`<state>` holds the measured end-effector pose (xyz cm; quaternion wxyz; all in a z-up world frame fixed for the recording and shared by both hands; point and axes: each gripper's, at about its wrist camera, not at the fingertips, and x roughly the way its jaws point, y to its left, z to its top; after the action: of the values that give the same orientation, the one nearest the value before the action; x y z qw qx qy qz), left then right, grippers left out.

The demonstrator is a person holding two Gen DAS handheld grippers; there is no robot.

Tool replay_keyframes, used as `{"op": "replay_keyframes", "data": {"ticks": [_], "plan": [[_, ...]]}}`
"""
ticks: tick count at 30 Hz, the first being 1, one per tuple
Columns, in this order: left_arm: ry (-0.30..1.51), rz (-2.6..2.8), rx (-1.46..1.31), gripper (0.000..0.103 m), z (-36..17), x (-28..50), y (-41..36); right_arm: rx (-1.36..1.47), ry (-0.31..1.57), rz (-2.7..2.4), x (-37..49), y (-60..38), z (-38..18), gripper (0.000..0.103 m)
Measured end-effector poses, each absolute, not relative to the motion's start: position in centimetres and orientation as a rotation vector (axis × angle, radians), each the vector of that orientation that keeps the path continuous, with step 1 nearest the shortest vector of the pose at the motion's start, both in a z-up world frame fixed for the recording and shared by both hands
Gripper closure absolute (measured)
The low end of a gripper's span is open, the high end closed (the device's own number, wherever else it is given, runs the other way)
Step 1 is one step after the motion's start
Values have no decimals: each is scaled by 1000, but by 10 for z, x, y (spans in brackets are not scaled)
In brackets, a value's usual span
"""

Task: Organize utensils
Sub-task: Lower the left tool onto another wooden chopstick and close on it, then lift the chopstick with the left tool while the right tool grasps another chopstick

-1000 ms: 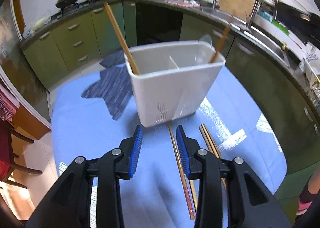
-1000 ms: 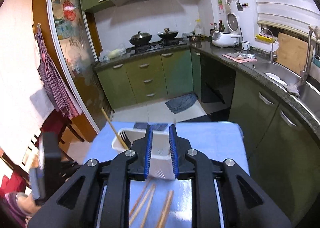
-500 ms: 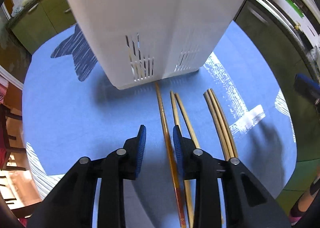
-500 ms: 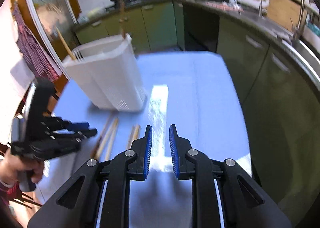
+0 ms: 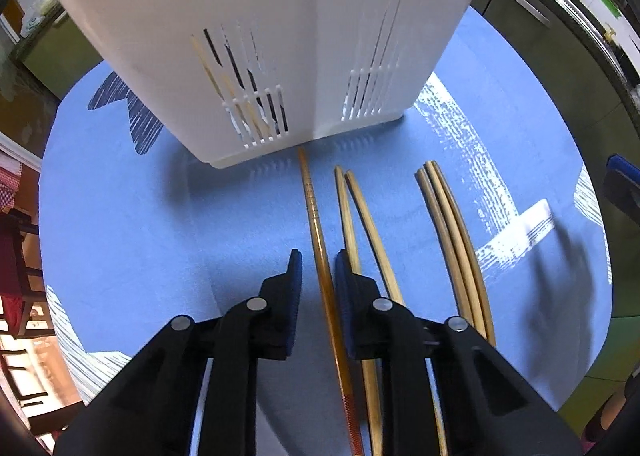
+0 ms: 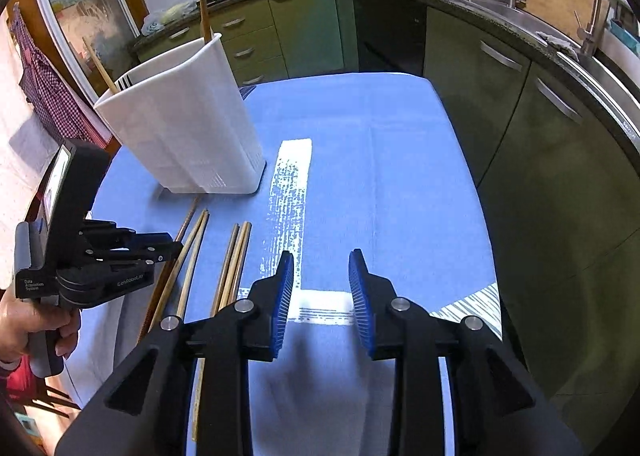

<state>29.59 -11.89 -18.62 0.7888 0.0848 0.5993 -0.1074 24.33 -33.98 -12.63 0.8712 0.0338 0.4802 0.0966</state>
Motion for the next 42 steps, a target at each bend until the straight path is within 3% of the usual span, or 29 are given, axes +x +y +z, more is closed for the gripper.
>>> {"op": "replay_keyframes", "data": {"ticks": [1,5,20,27,42], "plan": [[1291,-231,183,94,-186,296,-118,68,1007,203,244,-339,-127,74],[1283,-234,177,96,-186,297,-119,56,1034,214,246,-333,-133,74],[1029,-263,103,97,-103,247,-72,15,1163,311,269,-277,-168,74],[936,-279,92,97,-75,212,-59,-18,1221,305,282,-257,-184,85],[856,-305,103,97,-58,184,-45,-127,1256,249,294,-222,-199,88]]}}
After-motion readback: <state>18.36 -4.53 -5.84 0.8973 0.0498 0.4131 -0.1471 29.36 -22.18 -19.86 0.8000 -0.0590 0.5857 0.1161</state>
